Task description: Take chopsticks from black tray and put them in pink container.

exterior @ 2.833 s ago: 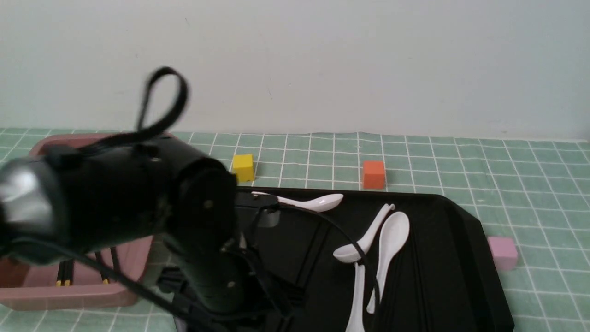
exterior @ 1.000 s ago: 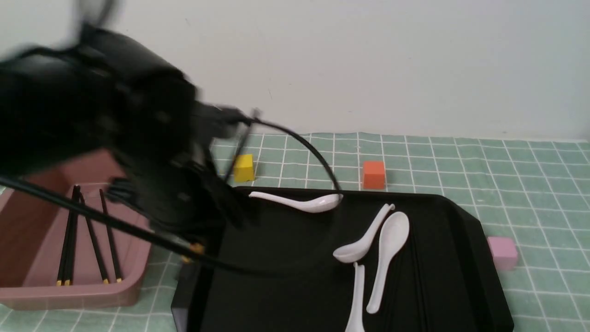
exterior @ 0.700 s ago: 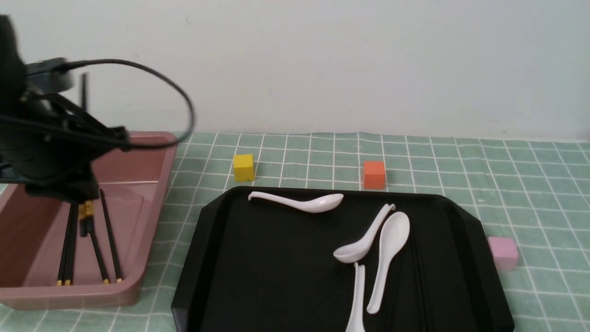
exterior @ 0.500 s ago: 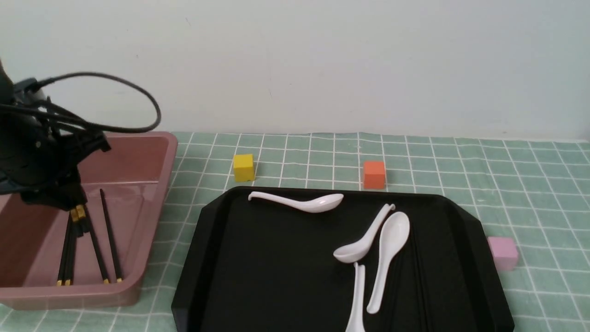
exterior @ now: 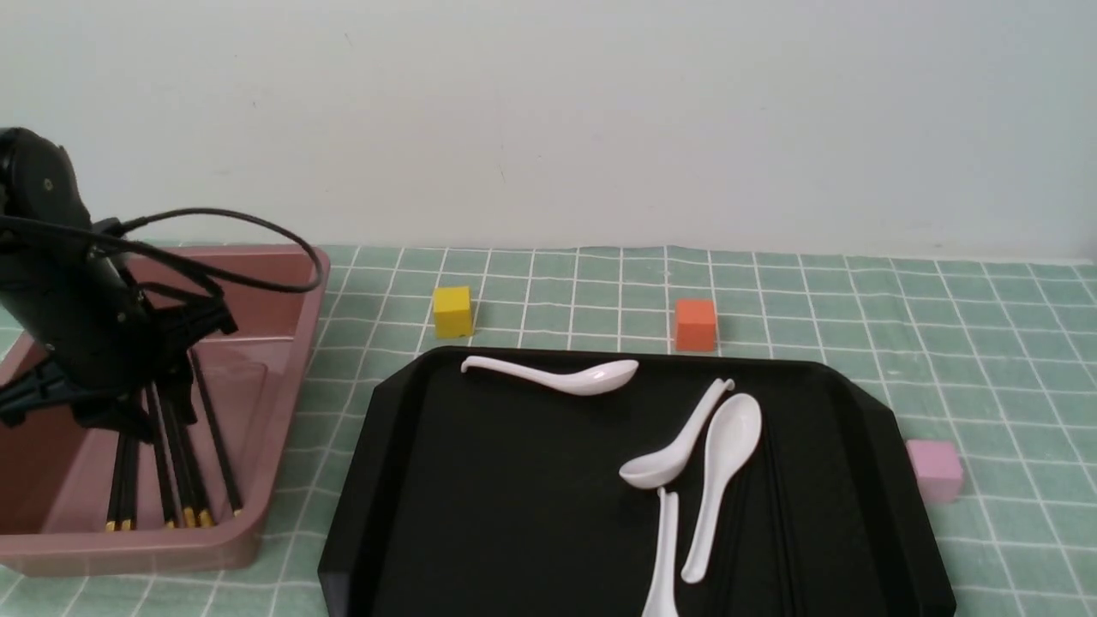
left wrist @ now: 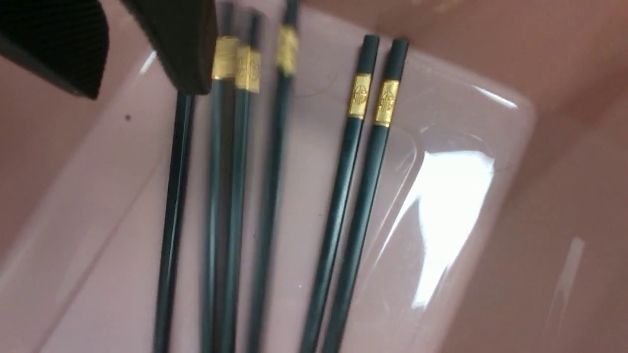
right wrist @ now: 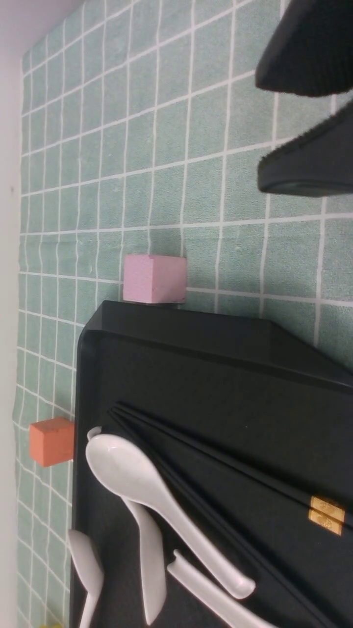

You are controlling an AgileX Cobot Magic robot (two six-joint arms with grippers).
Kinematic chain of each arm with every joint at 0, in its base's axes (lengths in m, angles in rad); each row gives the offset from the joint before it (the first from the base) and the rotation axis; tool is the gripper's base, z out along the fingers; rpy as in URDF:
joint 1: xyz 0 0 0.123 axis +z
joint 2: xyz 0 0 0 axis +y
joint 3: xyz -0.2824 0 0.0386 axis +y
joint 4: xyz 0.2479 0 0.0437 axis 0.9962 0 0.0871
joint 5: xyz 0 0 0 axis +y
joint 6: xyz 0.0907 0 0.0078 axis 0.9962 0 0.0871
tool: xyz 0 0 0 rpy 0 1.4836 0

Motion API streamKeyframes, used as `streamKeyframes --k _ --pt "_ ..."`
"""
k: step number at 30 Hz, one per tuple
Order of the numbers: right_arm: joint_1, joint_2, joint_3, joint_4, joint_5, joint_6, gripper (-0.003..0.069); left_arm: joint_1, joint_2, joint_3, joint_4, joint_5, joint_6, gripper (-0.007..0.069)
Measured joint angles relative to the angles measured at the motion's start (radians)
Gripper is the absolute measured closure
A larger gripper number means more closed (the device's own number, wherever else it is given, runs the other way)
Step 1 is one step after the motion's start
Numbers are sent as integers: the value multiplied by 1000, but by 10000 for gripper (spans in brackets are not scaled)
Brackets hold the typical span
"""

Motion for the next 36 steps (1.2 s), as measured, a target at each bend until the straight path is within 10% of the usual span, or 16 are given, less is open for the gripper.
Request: streamKeyframes --k 12,26,36 --pt "0 0 0 0 0 0 419 0 -325 92 -57 166 227 637" --pt "0 0 0 0 0 0 419 0 -1025 798 -467 -192 617 637" --pt "0 0 0 0 0 0 419 0 -1184 914 -618 -349 782 637"
